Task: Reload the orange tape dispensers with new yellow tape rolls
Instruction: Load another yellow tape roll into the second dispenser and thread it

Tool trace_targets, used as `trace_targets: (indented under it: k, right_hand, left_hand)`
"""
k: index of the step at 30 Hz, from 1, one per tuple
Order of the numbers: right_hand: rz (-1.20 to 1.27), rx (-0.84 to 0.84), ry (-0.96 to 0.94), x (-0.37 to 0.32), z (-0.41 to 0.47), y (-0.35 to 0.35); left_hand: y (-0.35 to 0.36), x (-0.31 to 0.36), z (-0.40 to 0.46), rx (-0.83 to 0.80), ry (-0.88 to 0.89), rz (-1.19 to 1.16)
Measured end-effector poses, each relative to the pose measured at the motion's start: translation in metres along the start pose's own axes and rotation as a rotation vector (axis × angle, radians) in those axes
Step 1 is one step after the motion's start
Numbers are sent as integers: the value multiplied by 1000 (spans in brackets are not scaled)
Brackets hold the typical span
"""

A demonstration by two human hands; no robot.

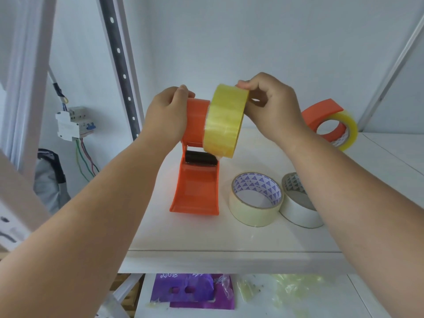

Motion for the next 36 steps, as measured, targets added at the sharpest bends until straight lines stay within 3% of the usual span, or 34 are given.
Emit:
trace_targets:
  k: [9, 15, 20, 23, 36]
  right_hand:
    - [-107, -116, -220, -21, 1, 27]
    - [51, -295, -74, -21, -3, 34]
    - [353, -570, 222, -20, -7, 37]
    - [304, -709, 275, -13, -13, 40]
    - [238, -431, 298, -9, -11, 49]
  left_hand:
    - [10, -3, -1, -112, 50, -109]
    - [6, -6, -3, -127, 48, -109]
    - [3, -10, -4, -160, 3, -135]
    - [4, -9, -4, -171, -21, -140]
    - [8, -7, -4, -200, -113, -169]
Point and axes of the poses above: each hand's wrist, its own z-axis towards the middle knuckle, its own y-axis out of the palm, x = y × z, the point moved 6 cm from there along z, towards the middle knuckle, and after that the axes turned 6 degrees about -x, right-handed, at the moved point
